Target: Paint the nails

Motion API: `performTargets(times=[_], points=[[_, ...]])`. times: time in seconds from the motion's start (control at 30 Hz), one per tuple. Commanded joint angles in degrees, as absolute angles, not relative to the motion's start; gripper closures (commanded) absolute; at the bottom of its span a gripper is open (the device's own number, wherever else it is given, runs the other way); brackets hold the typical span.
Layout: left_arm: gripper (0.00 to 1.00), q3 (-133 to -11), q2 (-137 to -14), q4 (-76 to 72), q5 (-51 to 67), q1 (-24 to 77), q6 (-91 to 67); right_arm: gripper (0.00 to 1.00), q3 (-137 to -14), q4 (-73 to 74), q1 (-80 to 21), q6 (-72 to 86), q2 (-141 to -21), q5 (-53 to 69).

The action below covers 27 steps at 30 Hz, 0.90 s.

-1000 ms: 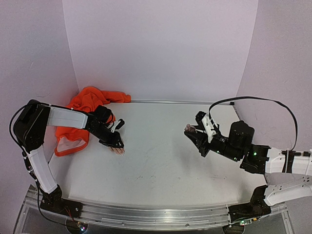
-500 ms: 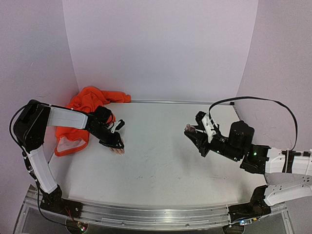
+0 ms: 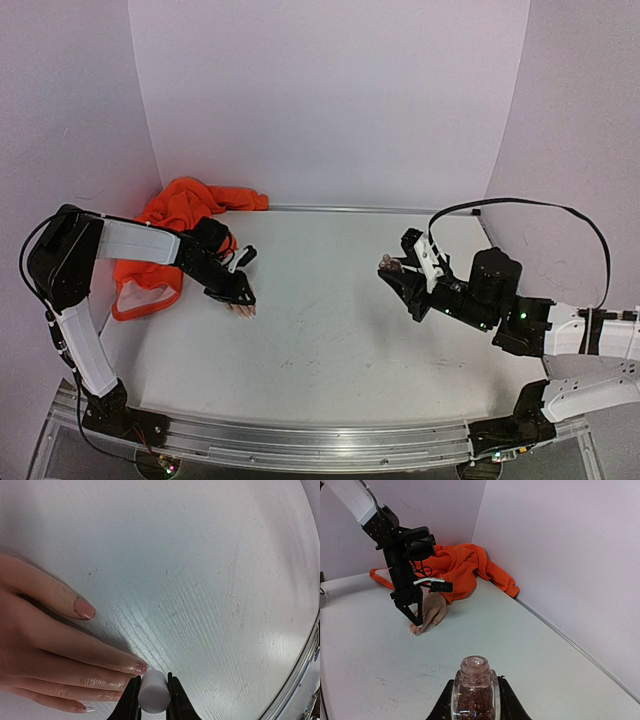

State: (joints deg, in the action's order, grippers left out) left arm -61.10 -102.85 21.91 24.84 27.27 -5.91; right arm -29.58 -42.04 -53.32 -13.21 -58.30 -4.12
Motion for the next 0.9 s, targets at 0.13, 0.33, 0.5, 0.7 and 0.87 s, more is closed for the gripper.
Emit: performTargets(times=[0.13, 0.33, 0.5, 0.7, 0.87], points=[[1.0, -60.0, -96.7, 18.8, 21.9, 26.9, -4.3, 1.0, -29.7, -46.7, -53.1, -12.7, -57.5, -4.0], [1.0, -61.1, -98.2, 19.2, 21.5, 26.8, -4.5, 1.0, -29.7, -46.7, -53.1, -12.7, -57.7, -3.9], [1.0, -62.0, -99.4, 19.3, 21.8, 26.8, -4.5, 1.0, -29.6, -46.7, -53.0, -12.7, -57.6, -4.0], [1.0, -62.8, -100.4, 19.4, 21.5, 26.6, -4.6, 1.0, -29.7, -46.8, -53.0, -12.7, -57.9, -3.9], [1.0, -63.6, -101.4, 19.6, 21.4, 26.4, -4.8, 1.0, -29.7, -46.8, -53.0, -12.7, -58.0, -4.1]])
